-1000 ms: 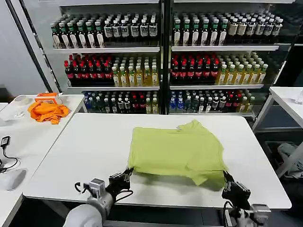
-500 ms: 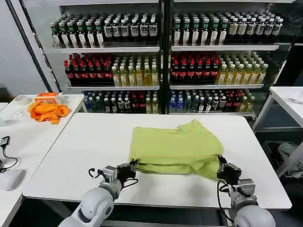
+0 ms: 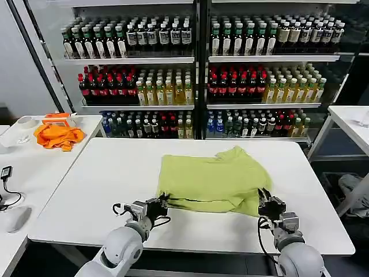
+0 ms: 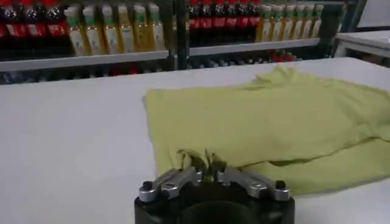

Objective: Fold and organize the clothes.

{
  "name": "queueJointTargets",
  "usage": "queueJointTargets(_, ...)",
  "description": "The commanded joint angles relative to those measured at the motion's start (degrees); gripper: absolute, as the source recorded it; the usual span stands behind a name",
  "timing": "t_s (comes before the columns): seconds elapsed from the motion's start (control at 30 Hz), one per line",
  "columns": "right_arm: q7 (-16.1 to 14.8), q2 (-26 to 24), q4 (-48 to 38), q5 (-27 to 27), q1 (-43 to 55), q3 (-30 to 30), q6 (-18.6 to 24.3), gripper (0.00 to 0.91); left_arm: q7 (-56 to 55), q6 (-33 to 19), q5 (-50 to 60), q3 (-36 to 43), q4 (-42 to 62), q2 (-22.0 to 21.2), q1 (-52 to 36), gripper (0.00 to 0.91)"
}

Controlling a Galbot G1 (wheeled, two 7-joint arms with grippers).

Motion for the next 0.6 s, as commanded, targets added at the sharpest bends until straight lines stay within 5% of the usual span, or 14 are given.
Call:
queueJointTargets(0.03, -0.15, 0.67, 3.26, 0.41, -4.80, 3.93, -0.27, 0.907, 0.07, -0.11, 0.27, -0.66, -1.62, -0.22, 1.33, 0.907)
queueJointTargets(0.53, 2.02, 1.90, -3.82, 7.52, -5.54, 7.81, -6.08, 0.907, -0.74, -1.64, 0.71, -2.64, 1.59, -0.43, 3.20, 0.867)
queueJointTargets(0.57, 2.08, 1.95, -4.02, 7.67, -5.37, 7.64, -6.10, 0.856, -0.75, -1.65, 0.68, -2.48, 1.78, -0.58, 2.94, 0.403)
queueJointTargets(0.6, 2.18, 2.06, -4.34, 7.79, -5.07, 7.30, -6.06, 0.635, -0.73, -1.68, 0.67, -2.30, 1.97, -0.73, 2.75, 0.222)
